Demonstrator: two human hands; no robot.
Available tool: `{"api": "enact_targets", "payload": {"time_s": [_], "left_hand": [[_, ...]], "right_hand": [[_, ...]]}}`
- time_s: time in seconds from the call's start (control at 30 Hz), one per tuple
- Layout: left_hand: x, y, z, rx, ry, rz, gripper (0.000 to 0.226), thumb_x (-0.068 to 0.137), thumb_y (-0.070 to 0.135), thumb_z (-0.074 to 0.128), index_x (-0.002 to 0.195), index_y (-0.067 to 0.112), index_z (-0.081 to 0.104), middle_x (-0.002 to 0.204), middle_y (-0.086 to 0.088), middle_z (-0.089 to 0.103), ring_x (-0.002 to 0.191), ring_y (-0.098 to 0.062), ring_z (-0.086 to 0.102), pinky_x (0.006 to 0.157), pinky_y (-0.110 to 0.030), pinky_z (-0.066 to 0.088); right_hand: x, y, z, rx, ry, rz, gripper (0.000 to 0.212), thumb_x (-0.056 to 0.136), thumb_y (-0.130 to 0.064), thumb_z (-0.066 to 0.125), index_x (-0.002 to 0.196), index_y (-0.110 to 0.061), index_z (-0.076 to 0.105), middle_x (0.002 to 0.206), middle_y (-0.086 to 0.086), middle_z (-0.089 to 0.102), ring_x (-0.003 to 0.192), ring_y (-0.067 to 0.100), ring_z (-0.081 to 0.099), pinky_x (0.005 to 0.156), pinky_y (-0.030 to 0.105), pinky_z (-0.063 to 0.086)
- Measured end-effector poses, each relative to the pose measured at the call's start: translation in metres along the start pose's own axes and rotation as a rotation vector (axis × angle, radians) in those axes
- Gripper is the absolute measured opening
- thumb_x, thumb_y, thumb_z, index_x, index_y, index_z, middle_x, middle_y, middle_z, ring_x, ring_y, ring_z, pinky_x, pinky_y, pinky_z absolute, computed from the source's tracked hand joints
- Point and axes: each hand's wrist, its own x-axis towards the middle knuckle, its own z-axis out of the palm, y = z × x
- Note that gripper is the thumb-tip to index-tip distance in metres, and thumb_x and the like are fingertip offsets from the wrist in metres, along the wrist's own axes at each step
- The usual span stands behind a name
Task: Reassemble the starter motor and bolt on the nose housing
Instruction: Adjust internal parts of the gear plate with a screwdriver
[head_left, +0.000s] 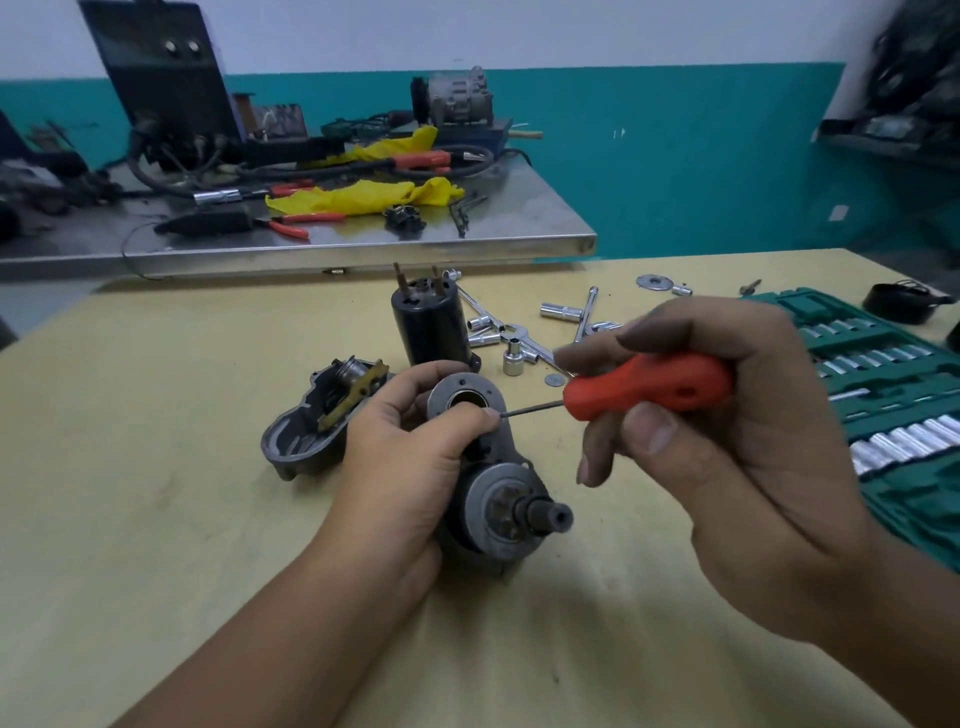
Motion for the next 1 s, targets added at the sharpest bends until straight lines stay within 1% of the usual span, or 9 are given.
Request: {"api": "enact_targets", "payload": {"time_s": [0.17, 0.3, 0.47, 0.53, 0.67, 0.77, 0.83, 0.9, 1.0], "left_hand": [[0.001, 0.001, 0.003, -0.036, 0.053, 0.002, 0.033, 0.079, -0.003, 0.078, 0.092, 0.028, 0.078, 0.1, -0.009, 0.077, 0.084, -0.033, 0.076, 0.06, -0.037, 0.061], [0.0, -0.002, 0.005, -0.064, 0.092, 0.011, 0.033, 0.081, -0.003, 0.077, 0.094, 0.027, 0.077, 0.099, -0.007, 0.078, 0.088, -0.035, 0.076, 0.064, -0.041, 0.064], [0.003, -0.003, 0.003, -0.078, 0.1, 0.025, 0.033, 0.084, 0.0, 0.077, 0.095, 0.031, 0.076, 0.095, -0.002, 0.078, 0.09, -0.038, 0.076, 0.077, -0.057, 0.063], [0.004, -0.005, 0.003, -0.068, 0.096, 0.035, 0.033, 0.084, 0.0, 0.077, 0.096, 0.031, 0.076, 0.093, -0.001, 0.079, 0.089, -0.038, 0.077, 0.076, -0.057, 0.064], [0.006, -0.009, 0.004, -0.062, 0.11, 0.068, 0.033, 0.082, 0.0, 0.078, 0.097, 0.029, 0.076, 0.093, -0.003, 0.078, 0.079, -0.032, 0.076, 0.065, -0.042, 0.063], [0.006, -0.011, 0.005, -0.071, 0.107, 0.075, 0.033, 0.079, 0.001, 0.079, 0.098, 0.028, 0.077, 0.091, -0.002, 0.078, 0.073, -0.026, 0.075, 0.062, -0.036, 0.06], [0.006, -0.01, 0.005, -0.066, 0.112, 0.074, 0.034, 0.08, 0.0, 0.079, 0.098, 0.028, 0.076, 0.09, -0.002, 0.078, 0.074, -0.027, 0.076, 0.063, -0.037, 0.061], [0.006, -0.009, 0.005, -0.059, 0.122, 0.069, 0.033, 0.081, 0.0, 0.079, 0.098, 0.028, 0.076, 0.09, -0.001, 0.078, 0.076, -0.029, 0.077, 0.064, -0.042, 0.064], [0.005, -0.007, 0.004, -0.052, 0.128, 0.054, 0.031, 0.081, 0.002, 0.079, 0.099, 0.027, 0.076, 0.089, 0.001, 0.078, 0.081, -0.031, 0.077, 0.07, -0.05, 0.066]], "right_hand": [[0.033, 0.007, 0.0, -0.065, -0.023, -0.013, 0.029, 0.103, -0.03, 0.058, 0.127, -0.041, 0.047, 0.109, 0.005, 0.066, 0.058, 0.022, 0.066, 0.053, 0.033, 0.054], [0.04, 0.013, 0.008, -0.166, 0.142, -0.077, 0.028, 0.098, -0.021, 0.068, 0.123, -0.026, 0.056, 0.089, 0.006, 0.068, 0.053, 0.019, 0.066, 0.047, 0.035, 0.054], [0.024, 0.011, -0.001, -0.147, 0.117, -0.031, 0.036, 0.104, -0.017, 0.049, 0.14, -0.017, 0.056, 0.109, 0.007, 0.07, 0.075, 0.025, 0.075, 0.062, 0.037, 0.058], [0.024, 0.009, -0.002, -0.182, 0.111, -0.067, 0.034, 0.105, -0.019, 0.053, 0.139, -0.02, 0.056, 0.113, 0.007, 0.07, 0.074, 0.023, 0.074, 0.063, 0.031, 0.056], [0.025, 0.006, 0.003, -0.309, 0.198, -0.131, 0.02, 0.097, -0.027, 0.071, 0.117, -0.024, 0.066, 0.095, 0.012, 0.071, 0.068, 0.021, 0.071, 0.057, 0.033, 0.056], [0.025, 0.004, 0.004, -0.279, 0.179, -0.125, 0.026, 0.102, -0.022, 0.059, 0.127, -0.013, 0.063, 0.104, 0.011, 0.069, 0.076, 0.023, 0.072, 0.063, 0.033, 0.057], [0.023, 0.002, 0.003, -0.252, 0.14, -0.115, 0.032, 0.103, -0.013, 0.049, 0.131, -0.004, 0.061, 0.111, 0.013, 0.068, 0.078, 0.022, 0.073, 0.067, 0.027, 0.057], [0.021, 0.002, 0.002, -0.304, 0.16, -0.131, 0.028, 0.103, -0.012, 0.048, 0.128, -0.006, 0.06, 0.106, 0.011, 0.069, 0.076, 0.018, 0.074, 0.067, 0.026, 0.056], [0.018, 0.004, 0.003, -0.3, 0.261, -0.134, 0.023, 0.104, -0.013, 0.048, 0.125, -0.013, 0.058, 0.105, 0.01, 0.069, 0.07, 0.018, 0.073, 0.062, 0.036, 0.057]]}}
